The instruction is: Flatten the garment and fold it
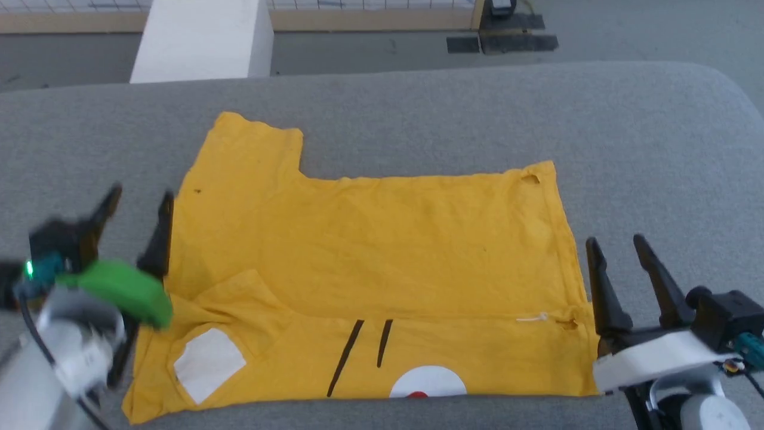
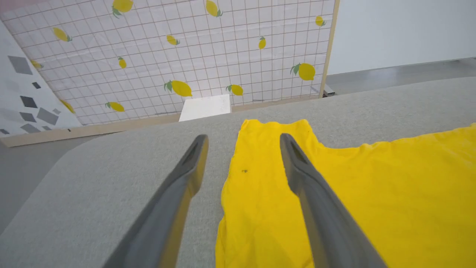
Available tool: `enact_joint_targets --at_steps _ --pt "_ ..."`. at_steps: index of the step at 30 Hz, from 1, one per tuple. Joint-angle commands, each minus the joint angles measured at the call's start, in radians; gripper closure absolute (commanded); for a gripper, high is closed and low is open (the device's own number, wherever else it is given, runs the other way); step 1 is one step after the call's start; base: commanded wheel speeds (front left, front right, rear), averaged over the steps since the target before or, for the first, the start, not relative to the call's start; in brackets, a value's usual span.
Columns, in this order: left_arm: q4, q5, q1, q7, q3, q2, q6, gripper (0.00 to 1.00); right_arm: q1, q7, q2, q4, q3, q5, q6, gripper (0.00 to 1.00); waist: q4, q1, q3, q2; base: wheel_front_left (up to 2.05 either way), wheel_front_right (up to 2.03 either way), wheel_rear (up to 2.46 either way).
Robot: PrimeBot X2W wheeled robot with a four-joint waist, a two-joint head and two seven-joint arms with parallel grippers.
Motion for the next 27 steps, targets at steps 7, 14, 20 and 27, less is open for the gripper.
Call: enact_joint_targets --at_steps 7,14,20,27 --pt "0.133 -0.013 -0.434 0.226 -0.045 0.031 -0.129 0.00 -0.126 0.000 0.000 -0.021 0.024 -0.017 -0.001 0.00 -0.074 0.0000 0.219 0.0000 0.00 0.00 0.00" --pt "0.236 -0.075 -0.685 0.557 -0.047 0.087 -0.152 0.00 -0.198 -0.006 0.000 -0.023 0.060 0.038 -0.001 0.00 -0.158 0.0000 0.360 0.0000 0.00 0.00 0.00" --pt "0.245 -0.138 -0.769 0.803 -0.024 0.129 -0.097 0.00 -0.224 -0.025 0.000 -0.012 0.089 0.071 -0.001 0.00 -0.203 0.0000 0.447 0.0000 0.00 0.00 0.00" --pt "0.182 -0.181 -0.755 0.969 0.005 0.158 0.008 0.00 -0.250 -0.054 0.000 0.010 0.105 0.101 -0.001 0.00 -0.223 0.0000 0.511 0.0000 0.00 0.00 0.00"
